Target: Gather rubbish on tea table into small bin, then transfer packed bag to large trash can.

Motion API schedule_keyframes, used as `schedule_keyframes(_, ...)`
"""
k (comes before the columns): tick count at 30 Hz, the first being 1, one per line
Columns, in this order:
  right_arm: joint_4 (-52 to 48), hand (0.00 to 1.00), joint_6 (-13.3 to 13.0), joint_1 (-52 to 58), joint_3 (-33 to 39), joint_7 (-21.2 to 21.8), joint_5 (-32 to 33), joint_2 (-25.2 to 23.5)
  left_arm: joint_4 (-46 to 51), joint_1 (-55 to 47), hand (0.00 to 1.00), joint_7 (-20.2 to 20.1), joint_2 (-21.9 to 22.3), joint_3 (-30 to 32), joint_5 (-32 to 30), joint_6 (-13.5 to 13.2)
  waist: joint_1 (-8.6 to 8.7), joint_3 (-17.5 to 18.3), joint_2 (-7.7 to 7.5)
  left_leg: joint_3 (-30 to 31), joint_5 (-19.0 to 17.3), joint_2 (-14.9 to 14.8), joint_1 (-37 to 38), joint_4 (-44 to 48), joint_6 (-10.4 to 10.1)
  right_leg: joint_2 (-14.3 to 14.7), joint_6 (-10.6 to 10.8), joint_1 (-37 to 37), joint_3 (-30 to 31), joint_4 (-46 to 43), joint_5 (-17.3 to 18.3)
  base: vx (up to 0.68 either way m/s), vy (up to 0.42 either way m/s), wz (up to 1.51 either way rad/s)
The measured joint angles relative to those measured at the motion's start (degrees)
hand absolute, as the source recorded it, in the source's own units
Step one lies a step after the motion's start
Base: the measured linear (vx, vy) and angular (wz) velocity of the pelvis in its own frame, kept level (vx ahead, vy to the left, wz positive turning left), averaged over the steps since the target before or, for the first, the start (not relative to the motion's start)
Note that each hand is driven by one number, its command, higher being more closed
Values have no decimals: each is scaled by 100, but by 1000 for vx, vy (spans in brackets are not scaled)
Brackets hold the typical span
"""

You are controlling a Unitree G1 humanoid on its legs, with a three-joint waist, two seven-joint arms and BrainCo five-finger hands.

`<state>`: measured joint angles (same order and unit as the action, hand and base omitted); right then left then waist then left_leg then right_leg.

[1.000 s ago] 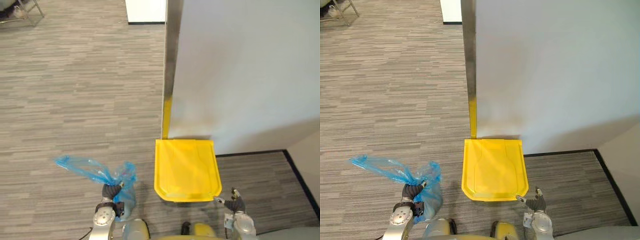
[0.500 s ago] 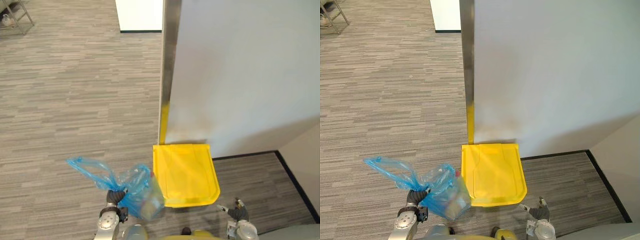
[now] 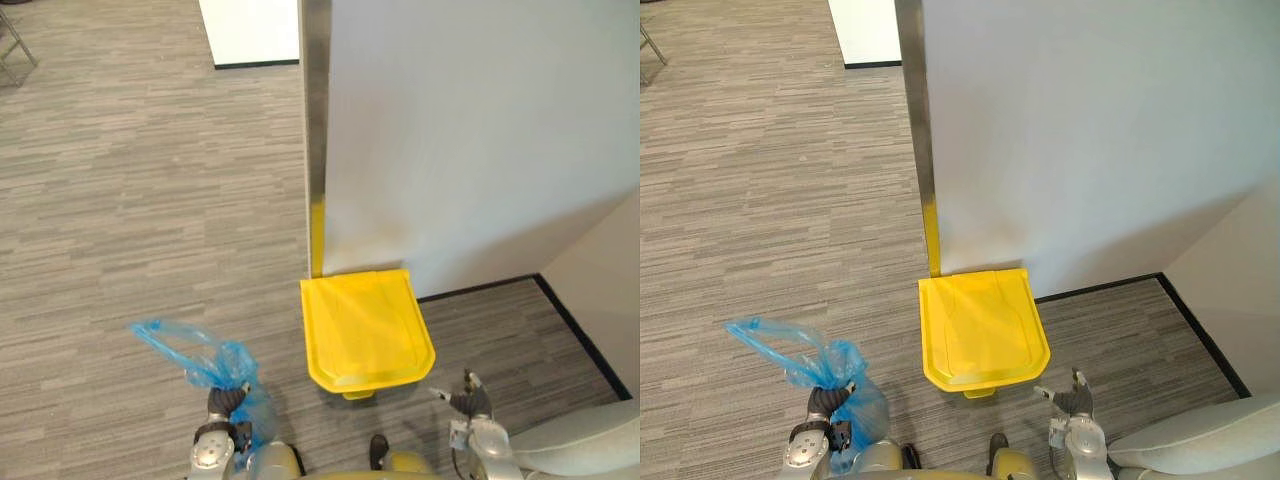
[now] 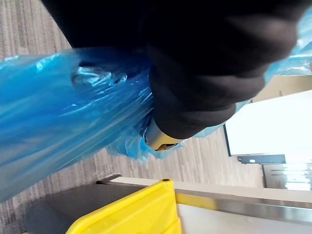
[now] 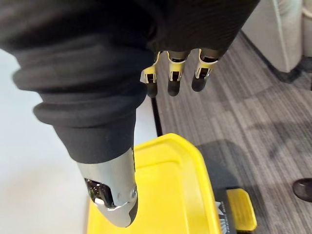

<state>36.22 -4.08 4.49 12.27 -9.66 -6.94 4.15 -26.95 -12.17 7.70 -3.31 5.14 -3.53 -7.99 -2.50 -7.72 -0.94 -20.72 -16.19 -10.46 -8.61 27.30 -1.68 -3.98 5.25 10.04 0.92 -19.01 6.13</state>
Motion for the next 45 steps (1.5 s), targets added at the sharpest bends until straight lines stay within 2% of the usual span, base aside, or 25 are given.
schedule_keyframes(2, -130, 0, 2, -111, -12, -24, -32, -4, 39, 118, 100, 3, -5, -75, 4, 1, -9, -193, -117, 142, -89, 297, 249, -129, 140, -263, -60, 185, -279, -799, 181, -32, 84, 8)
schedule_keyframes(4, -124, 0, 7, -240, -71, -22, -37, -41, 35, 275, 100, 18, -25, -104, 18, 9, -8, -244, -90, 317, -131, 327, 259, -4, 281, -210, -129, 549, -436, -1163, 431, -9, 23, 0)
schedule_keyframes(5, -124, 0, 8, -288, -137, -25, -37, -42, 20, 429, 100, 18, -72, -112, 24, 8, 6, -307, -91, 394, -170, 332, 292, 78, 330, -148, -97, 655, -521, -1044, 404, 38, -32, 20)
schedule_keyframes(6, -114, 0, 12, -283, -160, -25, -37, -44, 3, 538, 100, 18, -120, -112, 24, 7, 18, -344, -131, 442, -200, 366, 329, 135, 323, -121, -58, 656, -579, -834, 352, 58, -65, 53)
schedule_keyframes(7, -88, 0, 27, -246, -151, -33, -37, -31, -81, 705, 100, 17, -161, -121, 20, 1, 87, -372, -162, 637, -285, 434, 328, 267, 269, -102, -139, 588, -531, -699, 34, 87, -123, 90)
schedule_keyframes(8, -82, 0, 51, -224, -142, -37, -36, -4, -93, 808, 100, 21, -141, -177, 21, -1, 191, -388, -146, 860, -365, 463, 323, 382, 221, -85, -192, 484, -496, -817, -52, 115, -146, 89)
schedule_keyframes(10, -135, 0, 49, -234, -126, -34, -35, 24, -92, 941, 100, 10, -156, -342, 9, -13, 152, -421, -157, 1072, -429, 480, 321, 481, 148, 27, -214, 467, -318, -1169, 274, 165, -187, 64)
schedule_keyframes(12, -162, 0, 47, -194, -56, -31, -26, 28, -93, 977, 100, 4, -152, -362, 5, -12, 186, -461, -132, 1344, -465, 570, 297, 544, 80, 150, -236, 503, -89, -1556, 622, 149, -161, 65)
schedule_keyframes(15, -161, 0, 58, -161, 259, -24, 34, 7, -93, 960, 100, 8, -140, -325, -5, -12, 162, -461, 8, 1687, -507, 548, 274, 570, -30, 190, -373, 513, -279, -1679, 793, 191, -121, 35)
schedule_keyframes(17, -161, 0, 59, -289, 303, -23, 34, -22, -187, 957, 100, 5, -108, -270, -6, -11, 159, -456, 36, 1756, -526, 505, 244, 487, -77, 300, -406, 538, -296, -1575, 790, 180, -102, -1)
schedule_keyframes(21, -151, 0, 59, -360, 265, -18, 33, -49, -443, 937, 100, 3, 27, -218, -7, -6, 161, -440, 50, 1675, -481, 457, 340, 270, -146, 333, -451, 510, -236, -1429, 758, 79, -19, -13)
schedule_keyframes(27, -45, 0, 59, -247, 246, -21, 75, -84, -519, 900, 100, 14, 32, -175, 9, -4, 161, -373, 78, 1753, -477, 428, 448, 302, -149, 341, -455, 229, -327, -1173, 633, 14, 39, 4)
schedule_keyframes(30, -46, 0, 59, -225, 244, -21, 73, -147, -518, 751, 100, 24, 32, -170, 9, -4, 131, -303, 34, 1634, -443, 432, 469, 293, -98, 348, -412, 228, -229, -1105, 489, -85, 56, -16)
schedule_keyframes(33, -47, 0, 52, -60, 240, -17, 46, -157, -517, 601, 100, 26, 26, -212, 8, -4, 43, -281, 1, 1431, -310, 481, 523, 123, -2, 288, -274, 256, -109, -1071, 244, -165, 40, -22)
schedule_keyframes(35, 101, 0, 58, 194, 240, -11, 12, -189, -477, 618, 100, 26, 23, -226, 8, -13, 17, -144, -112, 1479, 36, 542, 376, -151, 128, 181, -92, 459, -90, -1254, 81, -244, -14, 31)
schedule_keyframes(36, 150, 0, 58, 261, 241, -10, 14, -214, -465, 621, 100, 22, 22, -229, 9, -14, 28, -139, -154, 1534, 133, 585, 332, -222, 142, 100, -118, 580, -111, -1777, 209, -187, -83, 65)
schedule_keyframes(37, 216, 0, 58, 470, 246, -10, 19, -270, -465, 610, 100, 12, 0, -234, 9, -7, 101, -112, -246, 1641, 313, 672, 301, -352, 146, -99, -196, 644, -102, -2982, 405, -176, -125, 61)
schedule_keyframes(38, 358, 0, 56, 573, 244, -1, 29, -298, -462, 566, 100, 26, -20, -213, 9, -6, 105, -35, -318, 1718, 423, 698, 219, -405, 113, -224, -215, 556, -87, -3692, 463, -167, -151, 50)
schedule_keyframes(40, 541, 0, 46, 621, 244, 0, 34, -323, -459, 519, 100, 20, -77, -199, 9, -7, 27, 89, -432, 1748, 595, 701, 24, -387, 59, -386, -179, 322, -68, -4072, 418, -129, -164, 14)
schedule_keyframes(41, 624, 0, 48, 600, 256, -1, 30, -299, -462, 506, 100, 24, -66, -155, 9, 4, -21, 155, -575, 1717, 725, 660, -273, -213, -12, -495, 78, -6, -115, -3549, 388, -269, -257, -12)
schedule_keyframes(42, 669, 0, 58, 475, 277, -3, 33, -235, -465, 465, 100, 25, 10, -37, 12, 37, -138, 93, -466, 1637, 888, 536, -396, -215, -73, -377, 144, -112, -270, -3146, 631, -230, -212, -24)
schedule_keyframes(43, 668, 0, 47, 444, 303, -8, 33, -219, -457, 413, 100, 29, 86, -39, 13, 37, -173, 66, -391, 1580, 1040, 448, -425, -298, -92, -292, 120, -195, -349, -2849, 743, -314, -163, -24)
schedule_keyframes(44, 660, 0, 27, 430, 309, -17, 37, -204, -425, 332, 100, 24, 147, -69, 24, 36, -167, 84, -331, 1511, 1280, 340, -541, -411, -129, -205, -39, -350, -450, -2292, 964, -264, -120, -12)
schedule_keyframes(45, 610, 0, 2, 423, 303, -18, 42, -158, -284, 269, 100, 14, 196, -158, 65, 27, -193, 96, -270, 1402, 1441, 210, -795, -486, -258, -103, -134, -374, -591, -1727, 1249, -411, -180, -14)
